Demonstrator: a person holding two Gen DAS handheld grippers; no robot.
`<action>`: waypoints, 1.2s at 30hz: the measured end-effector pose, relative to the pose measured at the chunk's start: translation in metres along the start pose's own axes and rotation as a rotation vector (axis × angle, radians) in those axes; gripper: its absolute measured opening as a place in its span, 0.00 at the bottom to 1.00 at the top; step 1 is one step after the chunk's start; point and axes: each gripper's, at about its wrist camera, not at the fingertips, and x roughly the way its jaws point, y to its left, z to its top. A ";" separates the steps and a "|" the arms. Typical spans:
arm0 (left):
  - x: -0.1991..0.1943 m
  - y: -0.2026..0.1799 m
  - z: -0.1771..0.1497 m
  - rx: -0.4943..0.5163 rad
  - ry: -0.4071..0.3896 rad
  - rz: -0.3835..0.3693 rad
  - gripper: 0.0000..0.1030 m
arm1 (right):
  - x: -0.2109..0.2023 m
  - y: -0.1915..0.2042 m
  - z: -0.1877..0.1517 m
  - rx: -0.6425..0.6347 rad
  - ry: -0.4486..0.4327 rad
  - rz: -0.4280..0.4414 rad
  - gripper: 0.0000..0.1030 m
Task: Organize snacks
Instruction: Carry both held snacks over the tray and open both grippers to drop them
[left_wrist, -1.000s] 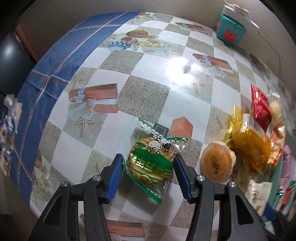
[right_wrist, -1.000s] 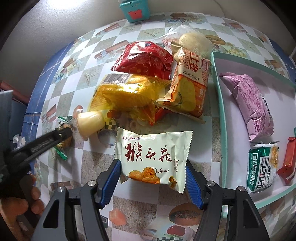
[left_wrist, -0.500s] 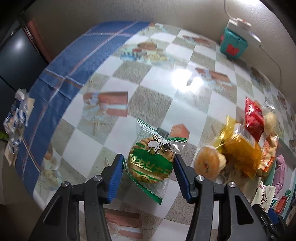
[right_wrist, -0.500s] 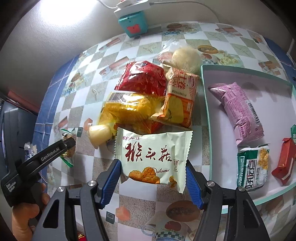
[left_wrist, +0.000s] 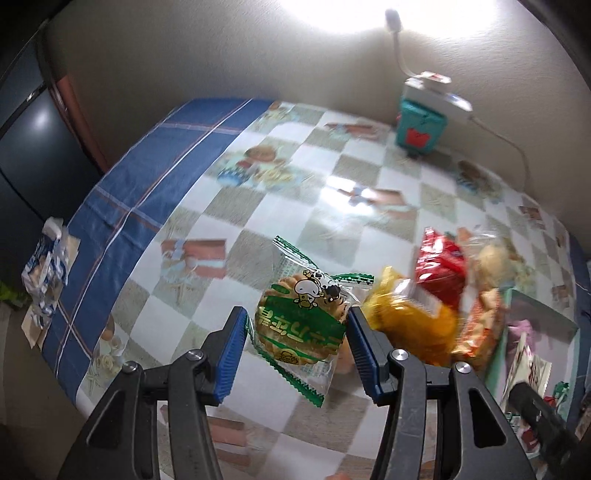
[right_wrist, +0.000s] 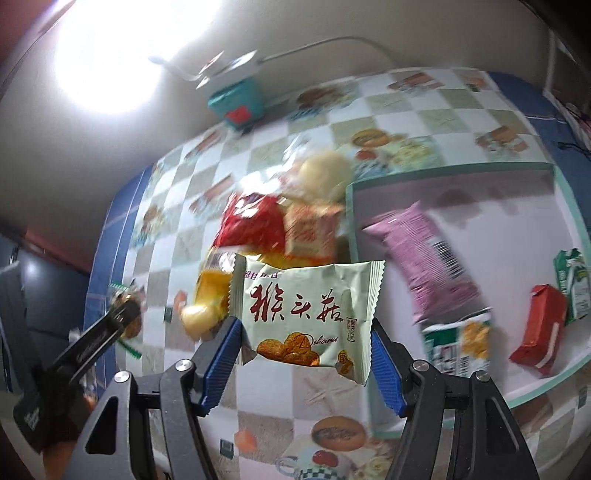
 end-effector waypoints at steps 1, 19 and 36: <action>-0.003 -0.004 0.000 0.008 -0.008 -0.003 0.55 | -0.004 -0.008 0.004 0.016 -0.016 -0.016 0.68; -0.036 -0.117 -0.018 0.221 -0.049 -0.113 0.55 | -0.033 -0.107 0.035 0.222 -0.115 -0.136 0.68; -0.033 -0.229 -0.051 0.432 0.013 -0.255 0.55 | -0.057 -0.176 0.035 0.379 -0.135 -0.284 0.69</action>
